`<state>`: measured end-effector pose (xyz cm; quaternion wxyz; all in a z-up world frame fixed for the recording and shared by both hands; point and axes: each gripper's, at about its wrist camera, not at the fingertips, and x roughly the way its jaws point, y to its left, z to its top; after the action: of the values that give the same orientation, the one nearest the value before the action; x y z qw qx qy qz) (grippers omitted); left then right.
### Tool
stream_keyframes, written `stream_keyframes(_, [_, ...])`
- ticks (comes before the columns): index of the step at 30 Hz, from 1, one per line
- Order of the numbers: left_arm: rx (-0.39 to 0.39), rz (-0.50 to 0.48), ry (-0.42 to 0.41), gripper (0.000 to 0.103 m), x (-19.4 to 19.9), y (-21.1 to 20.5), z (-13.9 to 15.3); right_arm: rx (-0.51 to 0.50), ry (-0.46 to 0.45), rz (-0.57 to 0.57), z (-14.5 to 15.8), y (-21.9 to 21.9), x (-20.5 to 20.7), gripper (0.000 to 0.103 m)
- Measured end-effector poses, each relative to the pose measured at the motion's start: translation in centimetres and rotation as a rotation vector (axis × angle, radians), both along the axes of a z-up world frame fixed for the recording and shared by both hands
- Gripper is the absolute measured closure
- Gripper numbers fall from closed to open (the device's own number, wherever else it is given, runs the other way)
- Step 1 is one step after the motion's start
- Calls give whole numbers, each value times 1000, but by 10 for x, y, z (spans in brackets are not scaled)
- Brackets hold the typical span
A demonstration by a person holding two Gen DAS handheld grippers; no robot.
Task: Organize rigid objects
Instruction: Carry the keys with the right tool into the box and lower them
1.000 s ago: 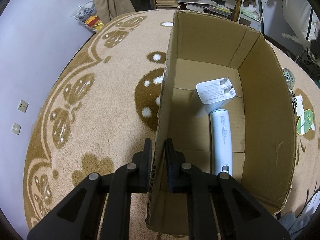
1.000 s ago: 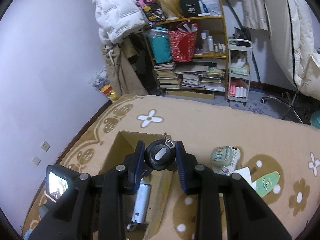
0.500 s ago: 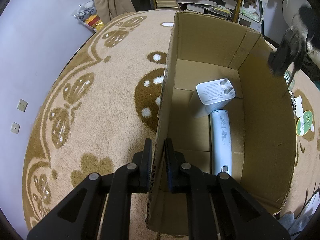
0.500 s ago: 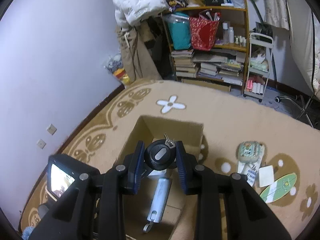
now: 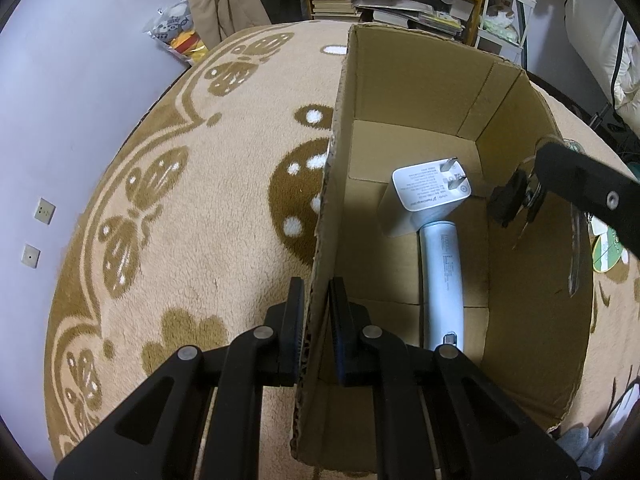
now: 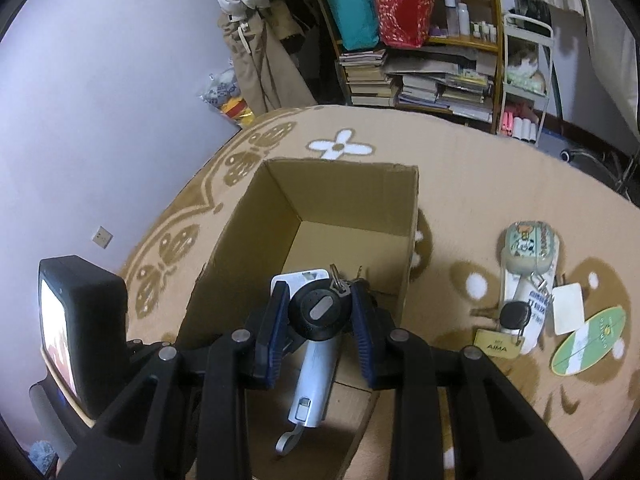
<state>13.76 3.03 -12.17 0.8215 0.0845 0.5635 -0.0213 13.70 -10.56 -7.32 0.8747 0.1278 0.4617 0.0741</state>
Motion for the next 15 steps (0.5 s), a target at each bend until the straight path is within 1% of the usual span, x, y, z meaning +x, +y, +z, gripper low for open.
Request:
stream_keyframes(7, [1,-2,0,92,0,-1,1,-17,11,5,-6,-1,-2,70])
stream_keyframes(12, [11,-5,-6,91,0,-2,1,-24,-16,5,2,-2,-4,70])
stream_keyframes(15, [10,-3,-5,91,-1,-2,1,-57,-28,15,10,-2,-5,70])
